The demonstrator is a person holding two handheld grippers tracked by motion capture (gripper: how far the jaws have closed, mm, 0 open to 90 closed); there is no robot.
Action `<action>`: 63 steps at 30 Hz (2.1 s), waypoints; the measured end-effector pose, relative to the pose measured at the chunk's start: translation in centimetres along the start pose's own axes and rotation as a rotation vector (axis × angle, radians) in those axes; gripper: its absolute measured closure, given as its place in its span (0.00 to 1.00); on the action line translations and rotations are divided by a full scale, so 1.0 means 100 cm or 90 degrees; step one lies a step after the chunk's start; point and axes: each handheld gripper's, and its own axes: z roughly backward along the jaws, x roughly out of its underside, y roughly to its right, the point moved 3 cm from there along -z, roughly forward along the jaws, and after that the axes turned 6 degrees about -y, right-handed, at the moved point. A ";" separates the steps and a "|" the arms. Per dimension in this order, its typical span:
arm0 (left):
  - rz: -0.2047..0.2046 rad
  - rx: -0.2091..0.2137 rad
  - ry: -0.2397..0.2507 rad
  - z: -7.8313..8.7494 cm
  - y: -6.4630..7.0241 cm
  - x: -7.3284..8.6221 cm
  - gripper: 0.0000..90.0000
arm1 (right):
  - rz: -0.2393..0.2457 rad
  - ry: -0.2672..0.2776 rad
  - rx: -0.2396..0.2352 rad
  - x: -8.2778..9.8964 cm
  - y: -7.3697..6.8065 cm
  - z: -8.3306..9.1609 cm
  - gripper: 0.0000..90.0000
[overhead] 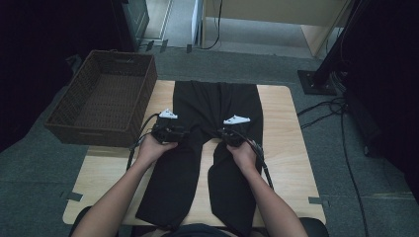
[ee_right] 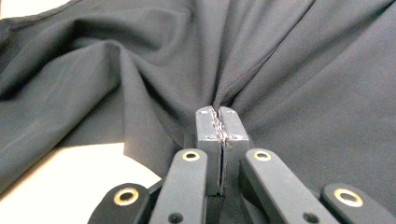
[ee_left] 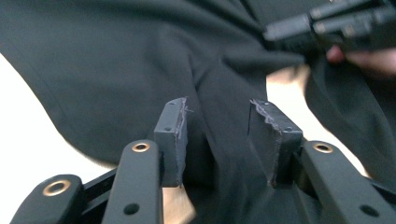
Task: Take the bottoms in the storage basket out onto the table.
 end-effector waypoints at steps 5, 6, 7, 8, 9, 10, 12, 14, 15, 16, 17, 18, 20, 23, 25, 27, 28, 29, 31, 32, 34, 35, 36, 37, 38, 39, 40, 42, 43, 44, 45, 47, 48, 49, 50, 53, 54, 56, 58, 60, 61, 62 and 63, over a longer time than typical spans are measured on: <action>-0.020 -0.015 0.008 -0.010 -0.006 -0.017 0.58 | 0.017 -0.013 -0.015 0.011 -0.010 0.011 0.99; -0.017 -0.016 0.010 -0.013 -0.010 -0.021 0.57 | 0.021 -0.015 -0.018 0.014 -0.012 0.013 0.99; -0.014 -0.018 0.007 -0.014 -0.012 -0.023 0.57 | 0.021 -0.019 -0.025 0.016 -0.015 0.015 0.99; -0.012 -0.019 0.009 -0.017 -0.014 -0.026 0.57 | 0.024 -0.020 -0.025 0.018 -0.017 0.017 0.99; -0.010 -0.019 0.011 -0.019 -0.017 -0.029 0.57 | 0.024 -0.025 -0.028 0.020 -0.020 0.019 0.99; -0.003 -0.015 0.010 -0.022 -0.019 -0.032 0.56 | 0.026 -0.027 -0.032 0.023 -0.022 0.021 0.99; 0.014 -0.002 0.015 -0.029 -0.024 -0.035 0.56 | 0.034 -0.030 -0.038 0.027 -0.027 0.026 0.99; 0.019 -0.015 0.031 -0.036 -0.028 -0.035 0.55 | 0.033 -0.027 -0.045 0.033 -0.031 0.030 0.99; 0.023 -0.019 0.033 -0.040 -0.031 -0.034 0.54 | 0.032 -0.025 -0.046 0.035 -0.032 0.031 0.99; 0.032 -0.019 0.030 -0.045 -0.034 -0.033 0.52 | 0.030 -0.022 -0.047 0.038 -0.033 0.033 0.99; 0.041 -0.018 0.025 -0.049 -0.035 -0.031 0.51 | 0.027 -0.018 -0.052 0.041 -0.035 0.035 0.99; 0.046 -0.021 0.016 -0.053 -0.037 -0.029 0.51 | 0.020 -0.018 -0.055 0.043 -0.036 0.037 0.99; 0.032 -0.032 -0.002 -0.059 -0.036 -0.026 0.50 | 0.019 -0.017 -0.062 0.049 -0.040 0.041 0.99; -0.012 -0.056 -0.006 -0.062 -0.032 -0.025 0.48 | 0.028 -0.023 -0.071 0.055 -0.046 0.046 0.99; -0.032 -0.062 -0.007 -0.063 -0.029 -0.024 0.48 | 0.033 -0.024 -0.075 0.058 -0.049 0.049 0.99; -0.057 -0.079 -0.009 -0.065 -0.026 -0.024 0.48 | 0.035 -0.015 -0.072 0.060 -0.050 0.049 0.99; -0.077 -0.086 -0.009 -0.066 -0.024 -0.024 0.51 | 0.035 -0.013 -0.070 0.060 -0.050 0.049 0.99; -0.095 -0.093 -0.009 -0.066 -0.023 -0.023 0.54 | 0.032 -0.011 -0.070 0.060 -0.050 0.049 0.99; -0.106 -0.080 -0.004 -0.066 -0.022 -0.022 0.63 | 0.035 -0.010 -0.068 0.060 -0.050 0.048 0.99; -0.106 -0.078 -0.003 -0.066 -0.021 -0.022 0.66 | 0.036 -0.008 -0.066 0.060 -0.050 0.048 0.99; -0.114 -0.072 -0.003 -0.065 -0.021 -0.021 0.76 | 0.039 -0.007 -0.067 0.059 -0.050 0.047 0.99; -0.117 -0.070 0.002 -0.065 -0.020 -0.020 0.80 | 0.039 -0.008 -0.067 0.059 -0.049 0.047 0.99; -0.118 -0.065 0.002 -0.064 -0.019 -0.019 0.87 | 0.036 -0.007 -0.069 0.059 -0.049 0.047 0.99; -0.116 -0.062 0.004 -0.064 -0.018 -0.018 0.92 | 0.034 -0.005 -0.069 0.059 -0.049 0.047 0.98; -0.111 -0.056 0.004 -0.063 -0.017 -0.016 0.96 | 0.032 -0.002 -0.070 0.059 -0.049 0.047 0.98; -0.103 -0.052 0.002 -0.062 -0.017 -0.015 0.99 | 0.031 -0.001 -0.069 0.059 -0.048 0.046 0.97; -0.095 -0.044 -0.002 -0.061 -0.015 -0.014 1.00 | 0.031 0.001 -0.068 0.059 -0.048 0.046 0.97; -0.094 -0.032 -0.019 -0.057 -0.012 -0.011 1.00 | 0.028 0.002 -0.068 0.059 -0.048 0.046 0.95; -0.094 -0.025 -0.030 -0.055 -0.011 -0.010 1.00 | 0.028 0.002 -0.069 0.059 -0.048 0.046 0.94; -0.092 -0.017 -0.035 -0.052 -0.009 -0.007 1.00 | 0.031 0.001 -0.068 0.059 -0.049 0.046 0.93; -0.092 -0.013 -0.037 -0.050 -0.008 -0.003 1.00 | 0.031 0.000 -0.068 0.058 -0.049 0.046 0.93; -0.097 -0.006 -0.032 -0.045 -0.005 0.004 1.00 | 0.032 -0.002 -0.068 0.058 -0.048 0.046 0.91; -0.091 0.000 -0.027 -0.043 -0.003 0.009 1.00 | 0.032 -0.002 -0.068 0.057 -0.048 0.046 0.90; -0.088 0.002 -0.024 -0.040 -0.002 0.012 1.00 | 0.029 -0.002 -0.067 0.057 -0.047 0.046 0.87; -0.084 0.005 -0.025 -0.038 -0.001 0.015 1.00 | 0.026 0.000 -0.066 0.056 -0.046 0.045 0.86; -0.089 0.005 -0.036 -0.034 0.000 0.018 1.00 | 0.027 0.006 -0.063 0.053 -0.044 0.046 0.80; -0.087 0.006 -0.035 -0.034 0.001 0.019 1.00 | 0.023 0.014 -0.059 0.051 -0.042 0.047 0.79; -0.086 0.012 -0.037 -0.033 0.002 0.021 1.00 | 0.016 0.013 -0.062 0.048 -0.039 0.048 0.76; -0.084 0.016 -0.042 -0.031 0.003 0.022 1.00 | 0.005 0.013 -0.067 0.041 -0.034 0.049 0.72; -0.086 0.014 -0.043 -0.029 0.004 0.024 1.00 | 0.005 0.033 -0.055 0.035 -0.028 0.052 0.68; -0.079 0.017 -0.041 -0.028 0.003 0.025 1.00 | 0.003 0.035 -0.051 0.031 -0.026 0.052 0.67; -0.068 0.022 -0.039 -0.028 0.002 0.027 1.00 | 0.001 0.036 -0.050 0.027 -0.022 0.052 0.66; -0.056 0.028 -0.035 -0.027 0.000 0.028 1.00 | -0.001 0.042 -0.043 0.023 -0.019 0.051 0.65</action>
